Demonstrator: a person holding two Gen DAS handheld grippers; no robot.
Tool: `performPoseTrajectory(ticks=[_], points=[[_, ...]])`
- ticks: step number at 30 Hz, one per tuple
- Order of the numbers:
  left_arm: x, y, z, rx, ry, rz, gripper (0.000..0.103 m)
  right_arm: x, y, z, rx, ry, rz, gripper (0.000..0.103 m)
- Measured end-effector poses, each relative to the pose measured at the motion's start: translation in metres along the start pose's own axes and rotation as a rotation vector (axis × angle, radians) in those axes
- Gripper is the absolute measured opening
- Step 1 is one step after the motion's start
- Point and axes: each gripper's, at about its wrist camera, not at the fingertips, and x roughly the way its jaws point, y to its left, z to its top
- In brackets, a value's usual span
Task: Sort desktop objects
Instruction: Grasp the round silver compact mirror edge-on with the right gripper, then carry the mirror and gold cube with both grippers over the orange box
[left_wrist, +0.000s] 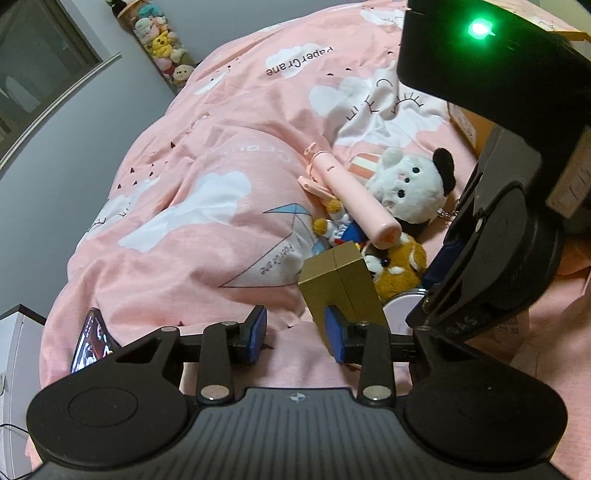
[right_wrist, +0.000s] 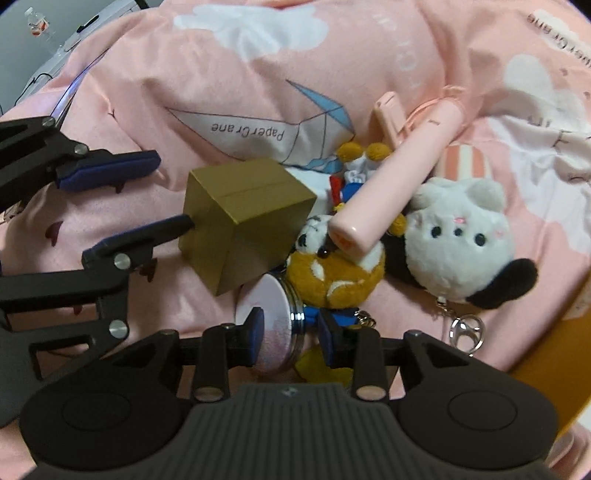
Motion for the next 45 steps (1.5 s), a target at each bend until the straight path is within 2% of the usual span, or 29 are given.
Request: performPoseTrajectory(ticks=[1,4,8,10,14,17,20,26,29,34,36,39,42,45], points=[[0.000,0.001,0.000,-0.003,0.001,-0.002,0.041,0.001,-0.003,0.002,0.005,0.010,0.019,0.034],[0.000,0.002,0.000,-0.013,0.000,-0.007,0.041,-0.002,-0.010,0.004,0.034,0.013,0.069,0.015],[-0.001,0.004,0.000,-0.028,0.000,-0.012,0.041,-0.012,-0.017,-0.001,0.081,-0.005,0.188,0.014],[0.000,0.004,0.000,-0.027,0.002,-0.022,0.041,-0.011,-0.015,-0.003,0.065,-0.013,0.168,0.014],[0.000,0.004,0.001,-0.032,0.003,-0.024,0.041,-0.004,-0.011,-0.003,0.027,-0.014,0.072,0.015],[0.000,0.004,0.001,-0.038,0.004,-0.015,0.041,-0.011,-0.016,-0.006,0.058,-0.037,0.096,0.013],[-0.001,0.004,0.001,-0.041,0.007,-0.024,0.041,-0.028,-0.024,-0.010,0.094,-0.100,0.058,0.013],[-0.001,0.002,0.001,-0.032,0.010,-0.024,0.041,-0.066,-0.040,-0.014,0.204,-0.235,0.045,0.013],[-0.001,0.001,0.002,-0.035,0.011,-0.021,0.041,-0.069,-0.038,-0.010,0.274,-0.277,0.075,0.013],[-0.001,-0.004,0.001,-0.039,0.013,-0.047,0.042,-0.051,-0.034,-0.013,0.353,-0.279,0.122,0.013],[-0.001,-0.009,0.001,-0.049,0.012,-0.073,0.049,-0.049,-0.032,-0.013,0.360,-0.282,0.137,0.013],[0.001,-0.014,0.003,-0.071,0.016,-0.120,0.053,-0.050,-0.033,-0.015,0.356,-0.290,0.143,0.014],[0.007,-0.014,0.006,-0.089,0.018,-0.085,0.058,-0.049,-0.033,-0.015,0.348,-0.296,0.148,0.014],[0.012,-0.012,0.010,-0.151,0.017,-0.098,0.060,-0.047,-0.032,-0.015,0.344,-0.294,0.145,0.014]])
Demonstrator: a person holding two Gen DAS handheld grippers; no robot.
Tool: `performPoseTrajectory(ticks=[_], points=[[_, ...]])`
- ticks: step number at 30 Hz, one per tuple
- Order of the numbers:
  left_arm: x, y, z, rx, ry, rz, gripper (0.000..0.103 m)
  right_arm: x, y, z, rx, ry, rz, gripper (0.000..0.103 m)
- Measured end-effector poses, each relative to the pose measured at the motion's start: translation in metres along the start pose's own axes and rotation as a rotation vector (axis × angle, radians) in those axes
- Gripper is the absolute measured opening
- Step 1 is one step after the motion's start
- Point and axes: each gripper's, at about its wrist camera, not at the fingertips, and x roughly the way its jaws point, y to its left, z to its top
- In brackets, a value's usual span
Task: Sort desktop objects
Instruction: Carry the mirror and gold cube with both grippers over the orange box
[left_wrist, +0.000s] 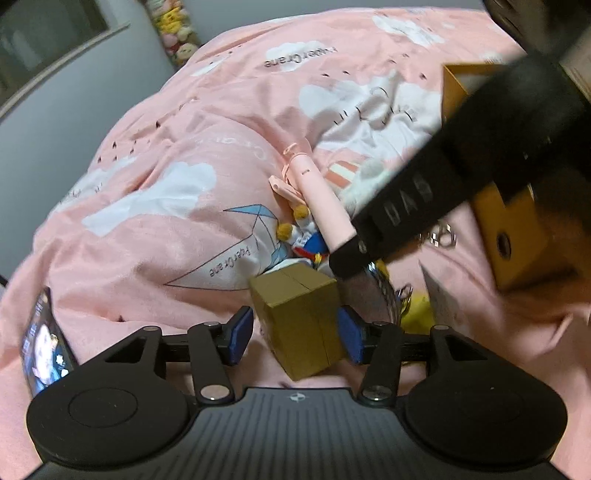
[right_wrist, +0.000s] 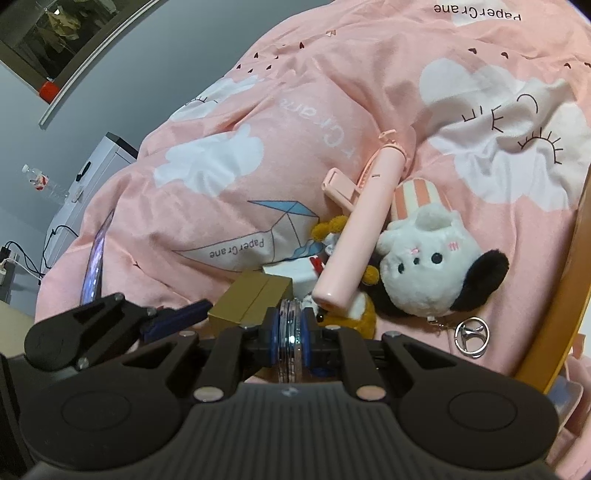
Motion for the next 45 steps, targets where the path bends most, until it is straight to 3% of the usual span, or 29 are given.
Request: performPoseTrajectory(ticks=[6,21,30,37,45], points=[[0.005,-0.014,0.000,0.044,0.004,0.042,0.061,0.004,-0.004,-0.002,0.020,0.008,0.001,0.014],[-0.012,0.003,-0.009,0.003,-0.013,0.133,0.059,0.027,0.001,-0.012,-0.035,0.117,-0.019,0.016],[-0.012,0.005,-0.009,0.013,-0.006,0.137,0.058,0.041,0.003,-0.010,-0.071,0.184,0.025,0.017],[-0.012,0.007,-0.009,0.013,-0.009,0.138,0.057,0.051,0.011,-0.001,-0.169,0.265,-0.048,0.016],[-0.012,0.008,-0.009,0.013,-0.010,0.136,0.057,0.057,0.008,0.000,-0.161,0.288,-0.017,0.014]])
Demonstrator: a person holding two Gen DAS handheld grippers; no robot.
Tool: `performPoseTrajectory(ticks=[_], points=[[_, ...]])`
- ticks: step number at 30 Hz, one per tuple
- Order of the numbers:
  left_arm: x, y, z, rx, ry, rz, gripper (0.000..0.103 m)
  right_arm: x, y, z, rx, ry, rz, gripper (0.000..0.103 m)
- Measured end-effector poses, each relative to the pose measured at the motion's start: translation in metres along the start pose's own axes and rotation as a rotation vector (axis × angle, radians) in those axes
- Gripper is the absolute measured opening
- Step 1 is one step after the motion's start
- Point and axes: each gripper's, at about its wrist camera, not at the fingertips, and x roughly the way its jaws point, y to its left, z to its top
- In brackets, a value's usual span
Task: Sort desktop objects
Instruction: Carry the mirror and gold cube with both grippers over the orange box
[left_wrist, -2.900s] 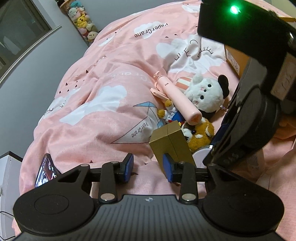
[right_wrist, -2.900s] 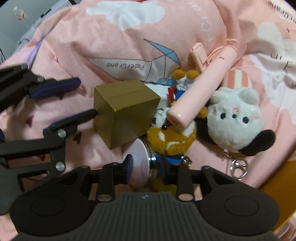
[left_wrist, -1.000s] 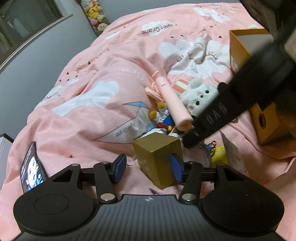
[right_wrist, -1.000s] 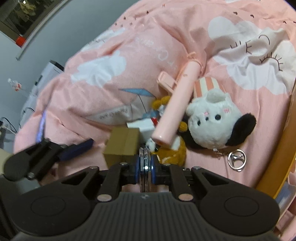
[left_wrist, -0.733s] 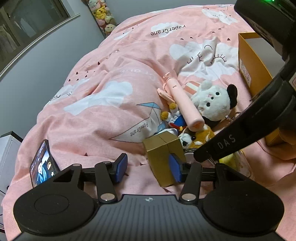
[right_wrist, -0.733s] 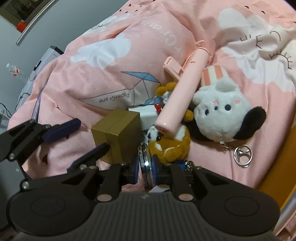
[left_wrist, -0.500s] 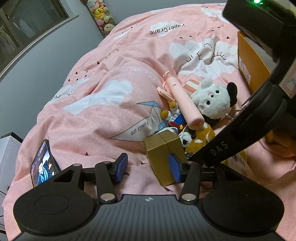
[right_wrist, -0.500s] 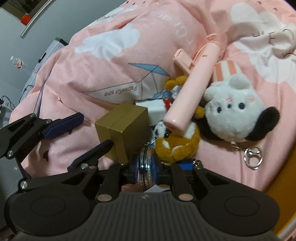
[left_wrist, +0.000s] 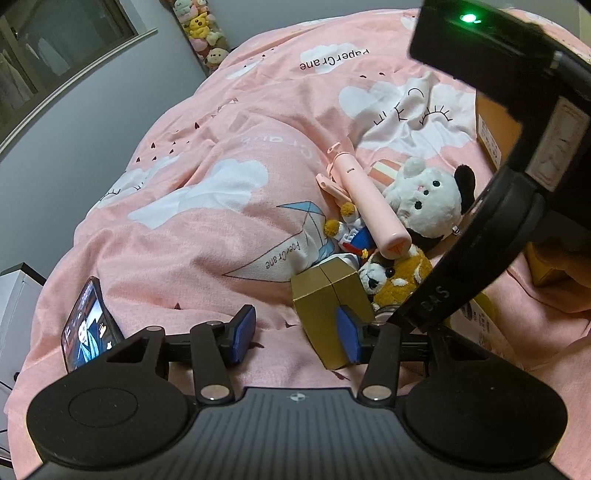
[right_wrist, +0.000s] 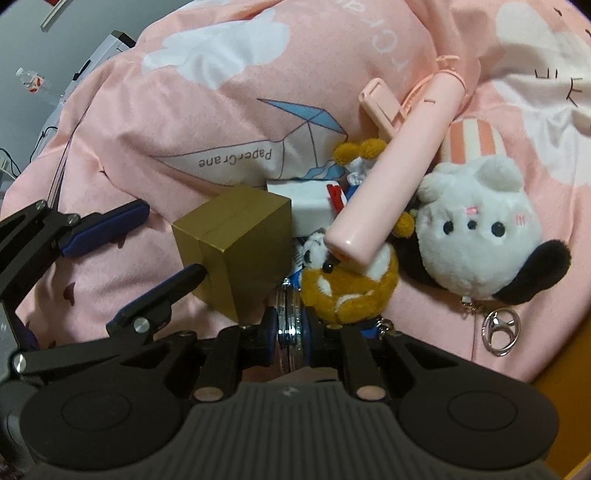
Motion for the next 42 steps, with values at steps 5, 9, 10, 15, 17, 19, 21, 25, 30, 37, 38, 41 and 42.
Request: performPoseTrajectory(ticks=[5,9,10,15,17,19,21,25,30,37,38,41,42], points=[[0.000,0.000,0.001,-0.003,0.000,-0.002,0.057,-0.035,-0.005,-0.010,0.050,-0.126,0.017,0.014],[0.000,-0.001,0.002,-0.001,0.004,-0.002,0.057,-0.059,-0.007,-0.015,0.073,-0.233,0.001,0.014],[0.000,-0.001,0.001,0.000,0.004,0.000,0.057,-0.061,-0.006,-0.018,0.061,-0.253,0.001,0.014],[0.000,-0.002,0.002,-0.001,0.006,0.012,0.056,-0.058,0.006,-0.004,-0.001,-0.289,0.021,0.014],[-0.001,-0.002,0.002,-0.004,0.002,0.010,0.056,-0.056,0.010,-0.001,-0.032,-0.287,-0.004,0.014],[-0.005,-0.004,0.001,-0.002,-0.021,-0.021,0.056,-0.055,0.009,-0.002,-0.044,-0.282,-0.002,0.014],[-0.005,-0.005,0.002,-0.018,-0.017,-0.064,0.057,-0.054,0.011,-0.001,-0.053,-0.283,-0.001,0.014],[0.002,-0.002,0.004,-0.088,0.008,-0.076,0.060,-0.054,0.010,-0.003,-0.057,-0.281,-0.002,0.014],[0.011,0.005,0.007,-0.168,0.044,-0.103,0.062,-0.053,0.009,-0.004,-0.049,-0.277,0.001,0.014],[0.021,0.008,0.008,-0.225,0.072,-0.108,0.059,-0.052,0.009,-0.006,-0.033,-0.284,0.002,0.014],[0.020,0.009,0.008,-0.232,0.068,-0.113,0.058,-0.053,0.009,-0.008,-0.026,-0.288,0.006,0.014],[0.016,0.013,0.007,-0.247,0.055,-0.128,0.058,-0.066,0.007,-0.013,-0.009,-0.322,0.013,0.014],[0.014,0.013,0.007,-0.243,0.050,-0.131,0.058,-0.073,0.007,-0.016,-0.005,-0.340,0.011,0.014]])
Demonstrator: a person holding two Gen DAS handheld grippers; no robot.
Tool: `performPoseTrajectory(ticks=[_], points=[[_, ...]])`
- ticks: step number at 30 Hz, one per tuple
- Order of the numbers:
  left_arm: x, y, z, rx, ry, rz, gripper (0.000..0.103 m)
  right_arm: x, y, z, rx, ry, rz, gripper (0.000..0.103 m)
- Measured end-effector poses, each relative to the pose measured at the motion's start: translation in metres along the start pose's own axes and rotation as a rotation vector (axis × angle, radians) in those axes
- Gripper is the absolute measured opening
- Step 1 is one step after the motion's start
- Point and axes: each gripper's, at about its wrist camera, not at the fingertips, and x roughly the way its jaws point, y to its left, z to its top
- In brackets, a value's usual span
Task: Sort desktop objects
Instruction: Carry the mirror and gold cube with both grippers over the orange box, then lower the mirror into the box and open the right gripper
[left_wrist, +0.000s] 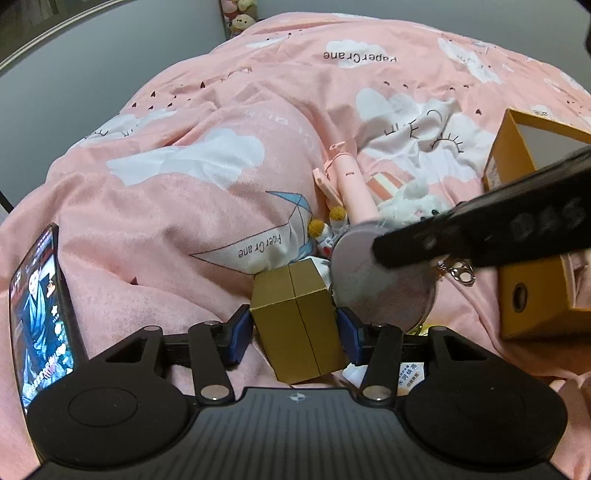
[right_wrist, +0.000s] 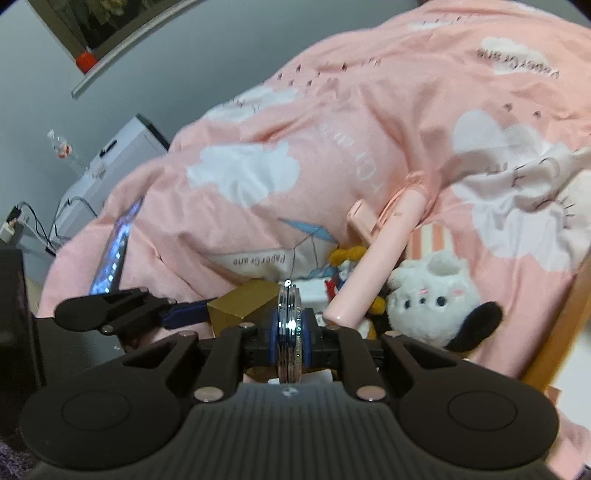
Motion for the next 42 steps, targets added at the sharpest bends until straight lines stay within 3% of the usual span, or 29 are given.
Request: performPoseTrajectory(ticks=[11,17,23,29,36,42], points=[[-0.053,-0.018,0.014,0.082,-0.078,-0.087,0.056,-0.102,-0.022,-0.029,0.103,-0.192,-0.068,0.014],[-0.078,-0.046,0.032,0.150,-0.156,-0.212,0.056,-0.168,-0.047,-0.054,0.206,-0.303,-0.145,0.014],[-0.095,-0.079,0.053,0.210,-0.240,-0.364,0.056,-0.235,-0.075,-0.084,0.308,-0.400,-0.316,0.014],[-0.101,-0.112,0.068,0.264,-0.283,-0.494,0.056,-0.245,-0.121,-0.119,0.485,-0.330,-0.473,0.014],[-0.085,-0.143,0.074,0.310,-0.244,-0.538,0.056,-0.193,-0.167,-0.139,0.596,-0.150,-0.431,0.014],[-0.078,-0.151,0.076,0.325,-0.221,-0.535,0.056,-0.168,-0.179,-0.140,0.590,-0.089,-0.401,0.014]])
